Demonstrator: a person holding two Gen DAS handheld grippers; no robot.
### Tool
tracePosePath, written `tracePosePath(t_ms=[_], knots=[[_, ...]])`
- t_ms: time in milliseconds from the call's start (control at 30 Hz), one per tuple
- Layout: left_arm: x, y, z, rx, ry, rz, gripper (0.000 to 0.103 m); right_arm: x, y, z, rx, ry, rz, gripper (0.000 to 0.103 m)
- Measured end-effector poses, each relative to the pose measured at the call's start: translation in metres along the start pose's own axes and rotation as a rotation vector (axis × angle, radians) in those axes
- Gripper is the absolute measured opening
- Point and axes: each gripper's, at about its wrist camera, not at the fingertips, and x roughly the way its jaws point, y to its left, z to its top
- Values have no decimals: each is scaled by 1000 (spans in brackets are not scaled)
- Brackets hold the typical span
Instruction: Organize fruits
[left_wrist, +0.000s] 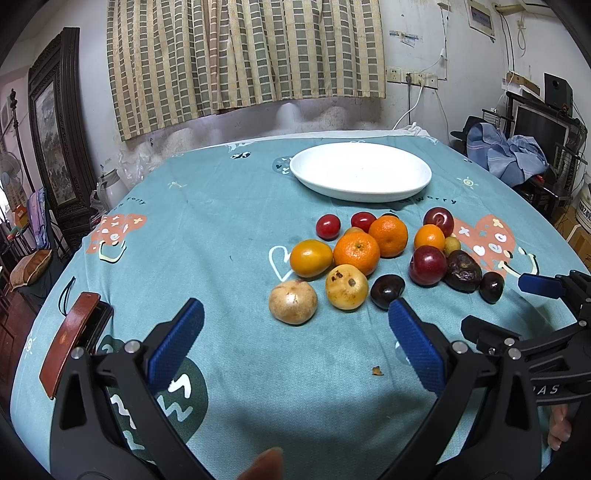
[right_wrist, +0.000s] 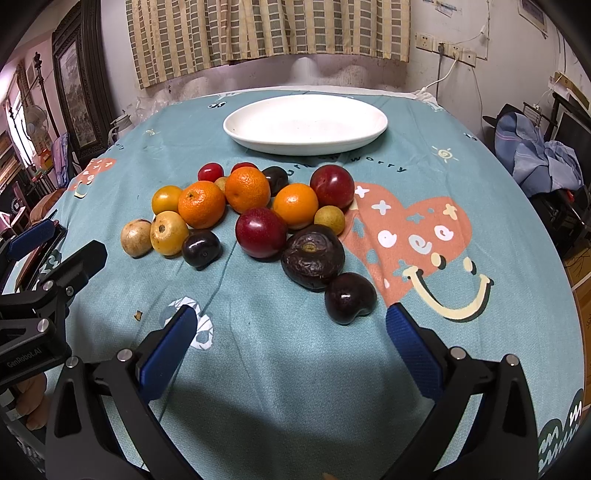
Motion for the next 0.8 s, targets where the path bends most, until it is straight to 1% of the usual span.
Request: tracePosePath(t_ms=[133,200,300,400,467,500,567,600,633,667,700,767,800], knots=[[-1,-1,0,2,0,-5,101,-1,1,-2,8,-5,0,102],[-2,-3,-1,4,1,-7,101,0,1,-4,17,-3,15,102],[4,-2,-3,9,28,-19,101,1,-5,-1,23,4,40,102],[13,3,-8,10,85,-28,101,-2,-10,-1,29,-11,58,102],[24,13,-9,5,142,-33,101,-9,-12,-1,17,-46,62,102],[30,16,-11,5,176,-45,101,-12,-13,-2,-3,-56,49,102],[46,22,-19,15,260,-85,101,-14,-15,-2,-37,-48,25,102],[54,25,-23,8,307,-109,101,-13,-17,-2,-48,-42,21,102],[58,27,-26,-3,333,-130,101,-13,-20,-2,-61,-32,24,102],[63,30,-27,-16,352,-149,101,-13,-22,-3,-65,-27,26,102],[63,30,-27,-17,350,-147,101,-13,-25,-3,-67,-21,25,102],[68,27,-27,22,357,-135,101,-9,-30,-5,-72,0,21,102],[67,27,-27,34,352,-145,101,-8,-31,-6,-74,9,10,102]])
